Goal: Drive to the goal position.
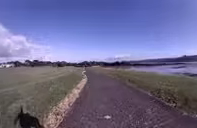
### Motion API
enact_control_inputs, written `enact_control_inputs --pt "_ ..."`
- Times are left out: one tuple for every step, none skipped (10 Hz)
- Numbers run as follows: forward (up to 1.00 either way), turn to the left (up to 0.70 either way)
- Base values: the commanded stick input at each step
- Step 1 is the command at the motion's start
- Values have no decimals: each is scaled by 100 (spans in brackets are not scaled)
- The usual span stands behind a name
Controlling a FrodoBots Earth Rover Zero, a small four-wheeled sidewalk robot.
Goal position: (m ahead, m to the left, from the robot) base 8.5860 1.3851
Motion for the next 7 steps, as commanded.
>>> enact_control_inputs --pt "70 0" --pt "70 0" --pt "70 0" --pt "70 0" --pt "70 0" --pt "70 0" --pt "70 0"
